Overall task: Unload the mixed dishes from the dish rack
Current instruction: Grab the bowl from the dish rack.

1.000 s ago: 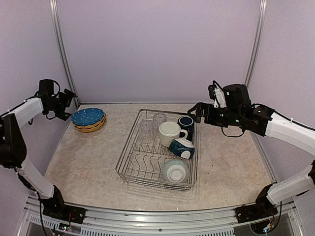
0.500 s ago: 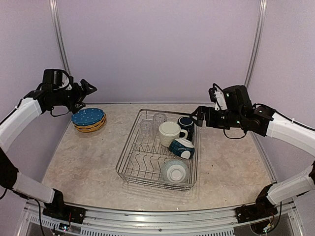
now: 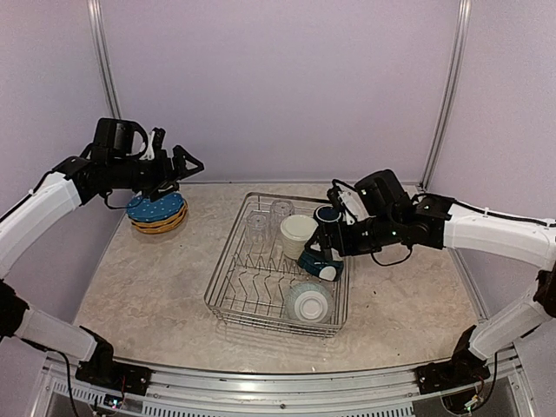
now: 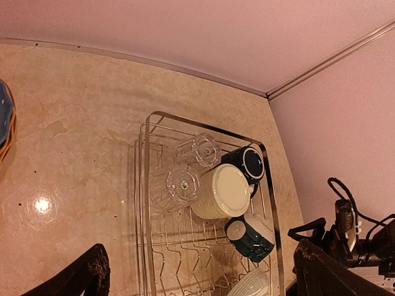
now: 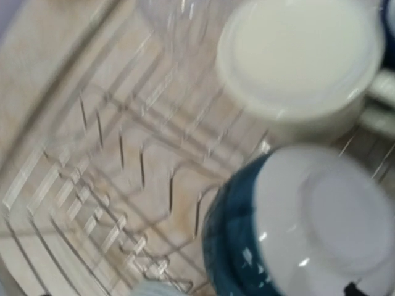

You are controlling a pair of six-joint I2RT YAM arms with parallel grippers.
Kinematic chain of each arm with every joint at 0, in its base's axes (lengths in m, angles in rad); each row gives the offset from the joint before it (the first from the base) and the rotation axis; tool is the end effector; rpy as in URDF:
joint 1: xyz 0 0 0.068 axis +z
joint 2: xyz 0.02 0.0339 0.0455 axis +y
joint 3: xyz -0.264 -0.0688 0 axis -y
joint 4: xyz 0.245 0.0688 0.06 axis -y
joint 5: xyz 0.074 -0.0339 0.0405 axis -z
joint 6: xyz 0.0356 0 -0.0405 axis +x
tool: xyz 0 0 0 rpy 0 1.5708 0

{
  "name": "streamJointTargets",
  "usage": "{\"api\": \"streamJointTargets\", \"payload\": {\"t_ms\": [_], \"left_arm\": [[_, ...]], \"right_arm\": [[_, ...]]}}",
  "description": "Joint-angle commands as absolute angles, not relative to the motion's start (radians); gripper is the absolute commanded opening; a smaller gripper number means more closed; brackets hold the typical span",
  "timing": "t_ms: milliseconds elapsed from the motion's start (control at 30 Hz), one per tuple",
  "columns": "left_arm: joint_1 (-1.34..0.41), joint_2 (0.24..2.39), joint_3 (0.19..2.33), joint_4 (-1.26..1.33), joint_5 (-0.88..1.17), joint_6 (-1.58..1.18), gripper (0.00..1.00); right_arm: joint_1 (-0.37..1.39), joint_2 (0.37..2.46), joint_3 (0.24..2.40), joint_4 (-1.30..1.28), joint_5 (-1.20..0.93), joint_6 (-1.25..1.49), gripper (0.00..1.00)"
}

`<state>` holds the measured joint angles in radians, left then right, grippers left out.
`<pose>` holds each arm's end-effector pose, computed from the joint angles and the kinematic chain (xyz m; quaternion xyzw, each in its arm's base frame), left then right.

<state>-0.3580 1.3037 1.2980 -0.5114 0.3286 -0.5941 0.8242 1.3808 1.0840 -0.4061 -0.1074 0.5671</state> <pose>0.2669 -0.1121 0.3735 -0.0188 0.8565 -0.3530 0.3761 0.2046 0.2268 0.2878 -0.1385 0.8956 0.3065 0.2911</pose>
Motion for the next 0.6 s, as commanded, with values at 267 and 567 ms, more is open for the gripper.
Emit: {"api": "streamJointTargets", "payload": {"t_ms": [267, 567], "left_arm": [[-0.413, 1.270, 1.273, -0.571, 0.321, -0.473, 0.99], [-0.413, 1.214, 1.198, -0.565, 0.262, -0.440, 0.99]], "right_arm": [[0.942, 1.667, 1.361, -0.871, 0.357, 0.352, 1.00], [0.967, 1.712, 1.408, -0.806, 0.247, 0.118, 1.00]]}}
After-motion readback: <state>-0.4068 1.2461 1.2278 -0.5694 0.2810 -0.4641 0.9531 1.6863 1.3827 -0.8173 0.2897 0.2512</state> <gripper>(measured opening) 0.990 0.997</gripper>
